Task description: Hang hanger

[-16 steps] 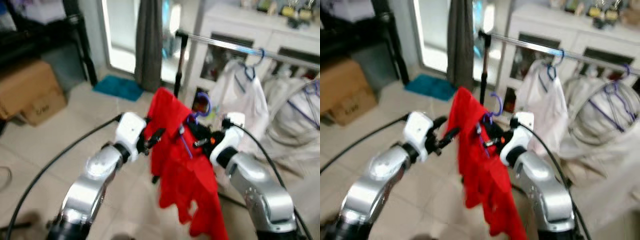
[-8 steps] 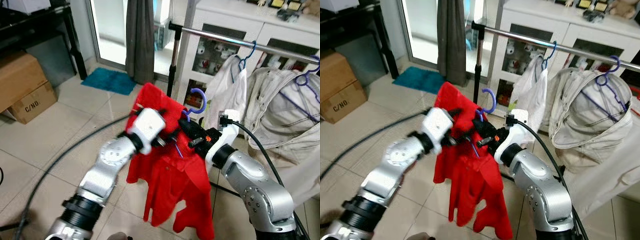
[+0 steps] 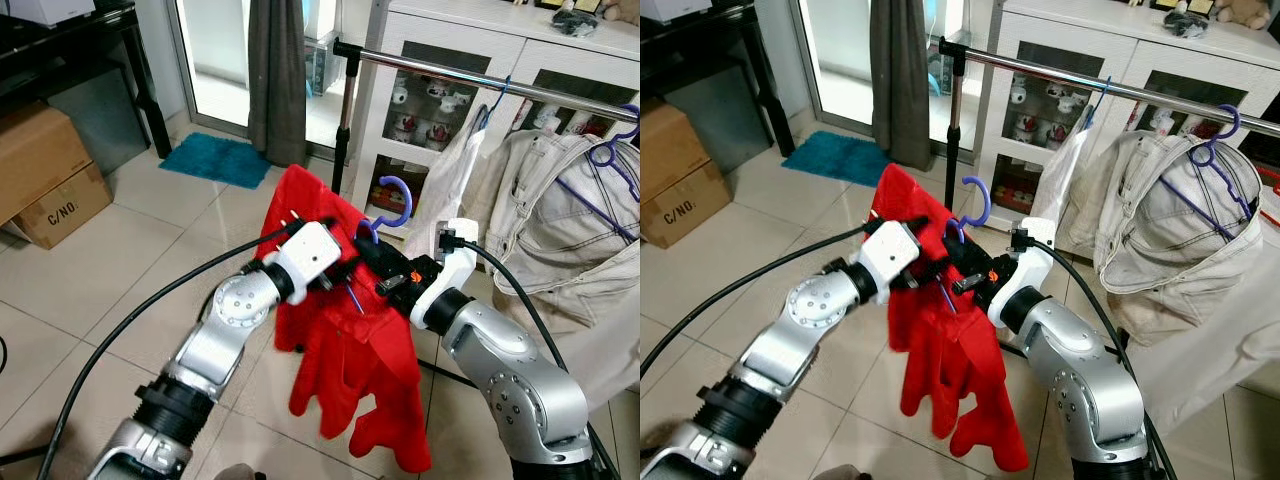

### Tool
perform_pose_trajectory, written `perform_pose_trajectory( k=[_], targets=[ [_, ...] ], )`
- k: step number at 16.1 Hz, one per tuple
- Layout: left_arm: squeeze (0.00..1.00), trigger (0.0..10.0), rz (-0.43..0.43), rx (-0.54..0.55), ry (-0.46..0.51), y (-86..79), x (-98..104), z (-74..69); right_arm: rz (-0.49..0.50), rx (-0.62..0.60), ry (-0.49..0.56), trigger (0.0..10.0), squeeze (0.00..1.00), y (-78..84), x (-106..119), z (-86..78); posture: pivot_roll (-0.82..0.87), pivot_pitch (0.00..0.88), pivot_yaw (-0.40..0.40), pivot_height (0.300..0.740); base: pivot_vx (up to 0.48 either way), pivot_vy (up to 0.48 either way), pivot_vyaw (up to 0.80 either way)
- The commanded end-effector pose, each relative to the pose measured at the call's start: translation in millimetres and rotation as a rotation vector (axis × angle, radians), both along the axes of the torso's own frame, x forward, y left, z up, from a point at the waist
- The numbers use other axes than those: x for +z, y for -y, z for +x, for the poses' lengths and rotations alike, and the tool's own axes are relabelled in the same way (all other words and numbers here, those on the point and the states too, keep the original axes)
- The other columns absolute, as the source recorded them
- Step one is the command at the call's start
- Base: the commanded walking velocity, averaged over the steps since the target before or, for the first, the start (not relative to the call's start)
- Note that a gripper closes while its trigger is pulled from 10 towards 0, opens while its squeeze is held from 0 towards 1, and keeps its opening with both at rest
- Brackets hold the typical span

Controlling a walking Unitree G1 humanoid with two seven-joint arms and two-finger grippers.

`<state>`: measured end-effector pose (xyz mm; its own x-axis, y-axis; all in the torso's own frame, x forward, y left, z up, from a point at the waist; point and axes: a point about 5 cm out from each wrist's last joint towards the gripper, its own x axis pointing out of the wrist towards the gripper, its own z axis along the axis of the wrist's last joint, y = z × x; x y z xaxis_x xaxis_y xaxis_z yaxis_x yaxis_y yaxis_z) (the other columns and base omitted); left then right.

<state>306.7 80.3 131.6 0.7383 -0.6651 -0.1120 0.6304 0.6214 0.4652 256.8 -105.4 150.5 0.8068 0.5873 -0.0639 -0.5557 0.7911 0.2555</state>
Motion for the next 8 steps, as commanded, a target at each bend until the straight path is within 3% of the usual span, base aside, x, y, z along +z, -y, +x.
perform_pose_trajectory(
  k=[1, 5, 6, 7, 8],
  targets=[
    [0.00, 10.0, 0.024, 0.028, 0.036, -1.5, 2.7, 4.7, 0.029, -0.006, 0.052, 0.0, 0.00, 1.8, 12.2, -0.9, -0.08, 0.000, -0.033, 0.740, 0.000, 0.000, 0.00],
    [0.00, 10.0, 0.041, 0.143, 0.051, -11.9, -0.7, 13.7, 0.046, -0.024, 0.050, 0.0, 0.00, 5.1, 12.9, -1.7, -0.08, 0.000, -0.028, 0.740, 0.000, 0.000, 0.00],
    [0.00, 9.3, 0.029, 0.188, 0.041, -16.2, -1.5, 16.9, 0.048, -0.025, 0.051, 0.0, 0.00, 5.7, 13.2, -2.1, -0.09, 0.000, -0.026, 0.740, 0.000, 0.000, 0.00],
    [0.00, 4.7, 0.000, 0.239, 0.011, -21.2, -4.1, 20.1, 0.050, -0.027, 0.052, 0.0, 0.00, 6.4, 13.6, -2.7, -0.09, 0.000, -0.025, 0.740, 0.000, 0.000, 0.00],
    [0.00, 4.1, -0.028, 0.282, 0.000, -25.5, -4.9, 23.0, 0.052, -0.029, 0.053, 0.0, 0.00, 7.4, 14.1, -3.3, -0.09, 0.000, -0.023, 0.740, 0.000, 0.000, 0.00]
  ],
)
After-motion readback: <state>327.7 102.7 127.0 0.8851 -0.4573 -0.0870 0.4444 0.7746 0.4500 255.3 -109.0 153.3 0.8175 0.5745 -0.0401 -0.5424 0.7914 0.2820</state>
